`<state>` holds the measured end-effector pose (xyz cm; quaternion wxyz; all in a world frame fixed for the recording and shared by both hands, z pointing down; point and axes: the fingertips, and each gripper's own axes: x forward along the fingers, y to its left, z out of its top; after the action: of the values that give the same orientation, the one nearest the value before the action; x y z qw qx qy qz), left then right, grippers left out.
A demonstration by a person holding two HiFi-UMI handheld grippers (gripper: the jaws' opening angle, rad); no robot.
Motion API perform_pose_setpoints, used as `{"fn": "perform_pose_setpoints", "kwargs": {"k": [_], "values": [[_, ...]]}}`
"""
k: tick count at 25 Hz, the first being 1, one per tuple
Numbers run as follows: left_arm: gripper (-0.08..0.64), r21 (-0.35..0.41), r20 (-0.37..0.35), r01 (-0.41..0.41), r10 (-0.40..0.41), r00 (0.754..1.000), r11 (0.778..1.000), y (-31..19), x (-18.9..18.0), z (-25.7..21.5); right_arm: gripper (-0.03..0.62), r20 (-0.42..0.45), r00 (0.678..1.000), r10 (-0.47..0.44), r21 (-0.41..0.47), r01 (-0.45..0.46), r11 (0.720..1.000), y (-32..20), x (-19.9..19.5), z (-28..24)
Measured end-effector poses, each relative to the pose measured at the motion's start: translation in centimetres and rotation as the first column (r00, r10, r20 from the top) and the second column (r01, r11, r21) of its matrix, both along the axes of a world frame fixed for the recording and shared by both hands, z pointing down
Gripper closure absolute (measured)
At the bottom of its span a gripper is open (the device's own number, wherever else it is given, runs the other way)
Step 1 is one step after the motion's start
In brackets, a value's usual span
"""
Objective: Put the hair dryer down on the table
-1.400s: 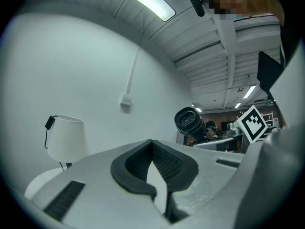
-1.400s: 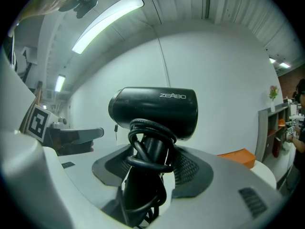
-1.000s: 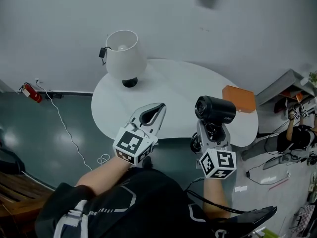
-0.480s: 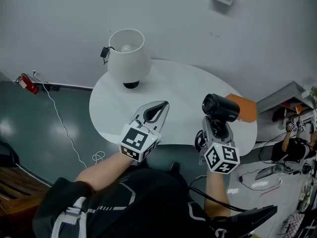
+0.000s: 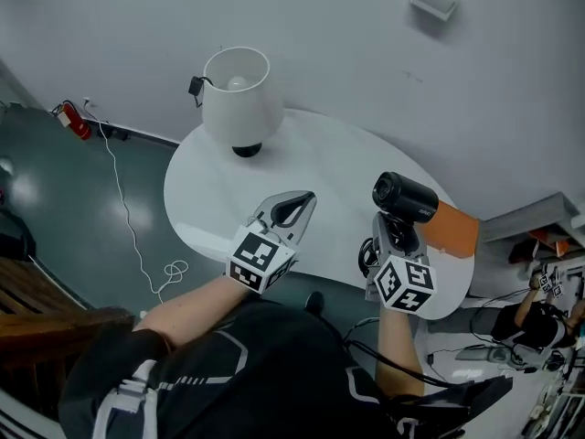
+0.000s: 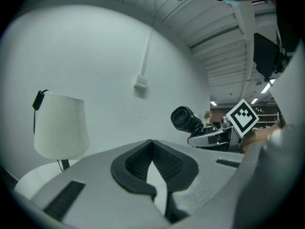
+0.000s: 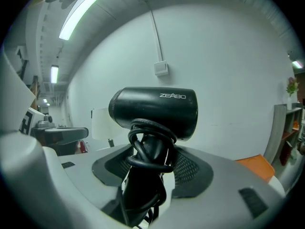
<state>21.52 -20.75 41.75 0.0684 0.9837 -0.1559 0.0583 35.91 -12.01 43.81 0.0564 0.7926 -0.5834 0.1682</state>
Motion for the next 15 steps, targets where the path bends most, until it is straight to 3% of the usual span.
{"fn": "perform_pose_setpoints", "kwargs": {"k": [7,11,15], "values": [[0.554,-0.085,-0.006,0.082,-0.083,0.997,0.993,1.1,2.4,1.5,0.33,0.03,0.995,-0.098,-0.067,0.099,0.993,-1.0,3.6,3.6],[0.554,-0.05,0.028,0.113,-0.112,0.993,0.992,1.5,3.2,2.5,0.33,0.063,0.99,-0.128,-0.107,0.134,0.985,-1.6,5.0,6.0],[0.554,-0.07,0.075,0.165,-0.16,0.984,0.984,1.4,3.4,4.6,0.33,0.102,0.983,-0.15,-0.147,0.164,0.975,-2.2,5.7,8.5]]}}
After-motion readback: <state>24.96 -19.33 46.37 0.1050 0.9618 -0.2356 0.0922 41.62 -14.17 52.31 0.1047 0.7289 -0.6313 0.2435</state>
